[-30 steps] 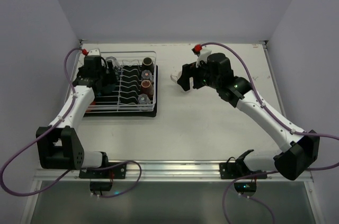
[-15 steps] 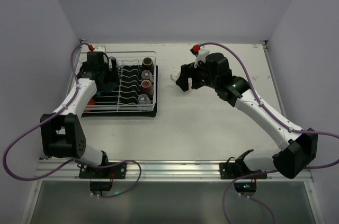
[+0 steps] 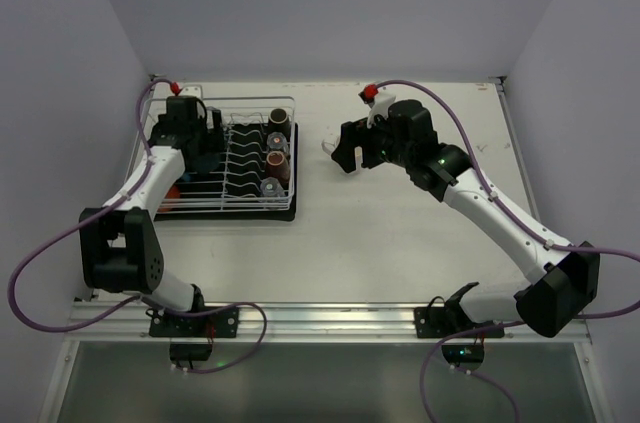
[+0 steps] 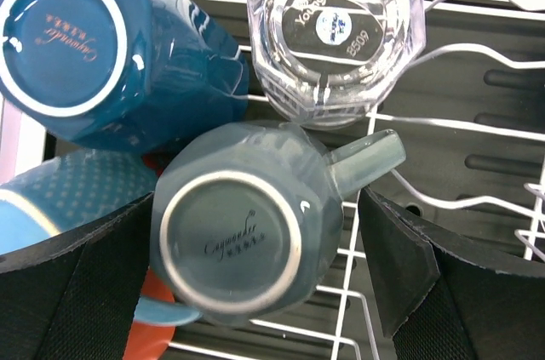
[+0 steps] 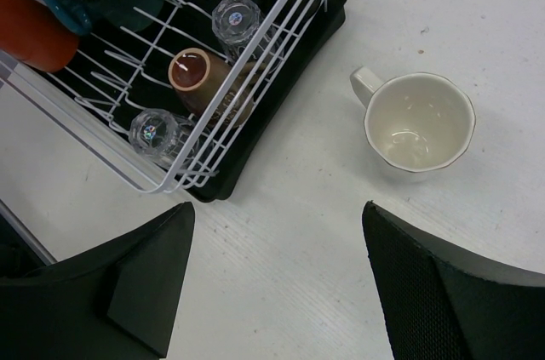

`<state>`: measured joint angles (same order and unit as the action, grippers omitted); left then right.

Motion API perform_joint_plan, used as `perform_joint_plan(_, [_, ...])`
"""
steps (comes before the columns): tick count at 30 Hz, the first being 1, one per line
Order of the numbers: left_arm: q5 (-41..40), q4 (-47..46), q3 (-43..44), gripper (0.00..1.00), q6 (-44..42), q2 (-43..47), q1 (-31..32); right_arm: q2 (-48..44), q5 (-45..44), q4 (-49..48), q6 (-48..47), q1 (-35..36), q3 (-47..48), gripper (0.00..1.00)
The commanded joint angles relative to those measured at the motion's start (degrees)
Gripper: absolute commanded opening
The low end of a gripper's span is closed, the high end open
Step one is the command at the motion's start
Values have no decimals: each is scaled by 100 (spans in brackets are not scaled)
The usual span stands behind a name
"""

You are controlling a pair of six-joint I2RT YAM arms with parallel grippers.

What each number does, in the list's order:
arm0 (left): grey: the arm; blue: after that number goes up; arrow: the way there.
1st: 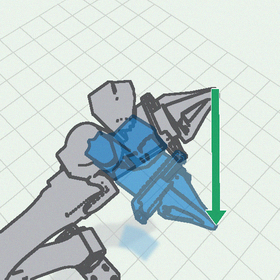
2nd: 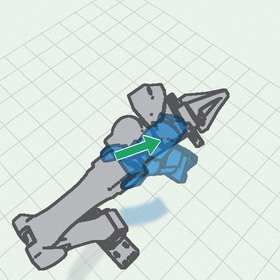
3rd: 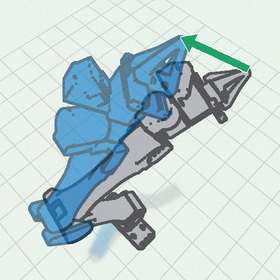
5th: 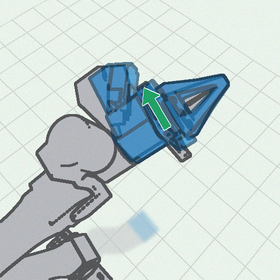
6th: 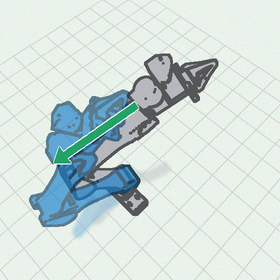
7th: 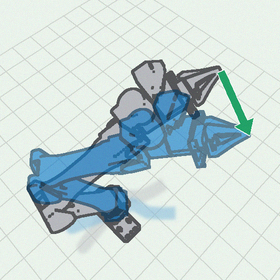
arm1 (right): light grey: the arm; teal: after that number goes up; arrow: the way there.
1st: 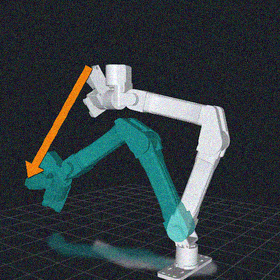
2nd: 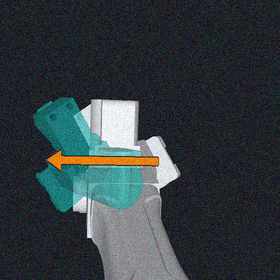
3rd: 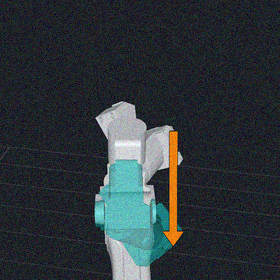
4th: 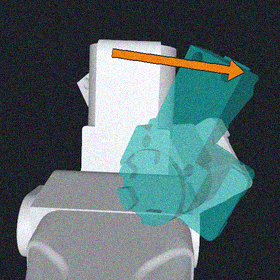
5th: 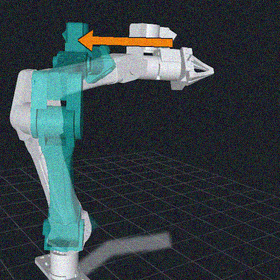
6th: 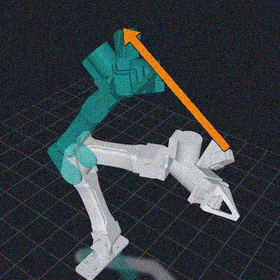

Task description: Unload the cups from the dish rack

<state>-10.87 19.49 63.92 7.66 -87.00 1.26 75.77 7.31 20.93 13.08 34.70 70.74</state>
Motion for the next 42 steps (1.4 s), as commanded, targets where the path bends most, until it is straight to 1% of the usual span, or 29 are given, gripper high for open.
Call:
perform_joint_plan(1, [-117, -340, 85, 100, -177, -185, -29, 26, 104, -203, 45, -24, 107, 82])
perform_joint_plan(6, [-222, -515, 24, 100, -160, -273, -38, -1, 77, -212, 37, -24, 80, 82])
perform_joint_plan(8, [-205, -612, -29, 97, -107, -282, -64, -1, 148, -229, 37, -16, 89, 82])
perform_joint_plan(11, [-178, -656, -107, 76, -81, -204, -73, -1, 165, -230, 28, -24, 72, 82])
perform_joint_plan(12, [-196, -691, -151, 58, -72, -151, -73, -1, 165, -230, 28, -16, 80, 82])
perform_joint_plan(14, [-222, -736, -292, 42, -45, 68, -64, 8, 279, -247, 37, -16, 89, 82])
perform_joint_plan(15, [-205, -718, -319, 28, -28, 139, -73, 17, 306, -256, 63, -7, 98, 82])
perform_joint_plan(18, [-170, -499, -363, 11, 217, 429, -73, 35, 350, -265, 89, -16, 115, 82])
perform_joint_plan(19, [-135, -403, -354, 8, 279, 508, -73, 26, 367, -265, 98, -7, 115, 82])
perform_joint_plan(24, [278, -68, -442, 0, 517, 1246, -73, -27, 692, -475, 334, 19, 72, 82])
perform_joint_plan(26, [436, 2, -512, 0, 666, 1579, -73, -79, 964, -598, 440, 46, 10, 82])
perform_joint_plan(31, [1034, -103, -758, 0, 1035, 2362, -73, -299, 1457, -1581, 1125, 142, -420, 79])
perform_joint_plan(32, [1078, -138, -810, 0, 1088, 2616, -64, -378, 1570, -1975, 1240, 160, -508, 79])
perform_joint_plan(33, [1427, -164, -828, 0, 1141, 2731, -73, -413, 1641, -2161, 1493, 221, -587, 79])
perform_joint_plan(34, [1604, -190, -855, 0, 1289, 2837, -73, -448, 1720, -2476, 1617, 265, -814, 78])
perform_joint_plan(35, [2024, -339, -872, 0, 1378, 3012, -64, -510, 1878, -3028, 1732, 292, -947, 77])
perform_joint_plan(36, [2289, -445, -890, 0, 1552, 3092, -64, -536, 1914, -3294, 1968, 362, -1070, 77])
perform_joint_plan(37, [2579, -567, -968, 0, 1676, 3145, -55, -563, 1940, -3567, 2083, 397, -1332, 74])
perform_joint_plan(38, [3043, -830, -1004, 0, 1834, 3241, -38, -598, 1932, -4083, 2250, 423, -1474, 71])
perform_joint_plan(40, [3432, -1226, -1266, 0, 2343, 3382, 93, -607, 1897, -4516, 2348, 538, -1782, 65])
perform_joint_plan(41, [3660, -1680, -1355, 0, 2528, 3409, 181, -598, 1888, -4771, 2357, 590, -1844, 63])
perform_joint_plan(42, [3732, -1859, -1434, 0, 2843, 3444, 365, -563, 1888, -4860, 2348, 608, -1923, 63])
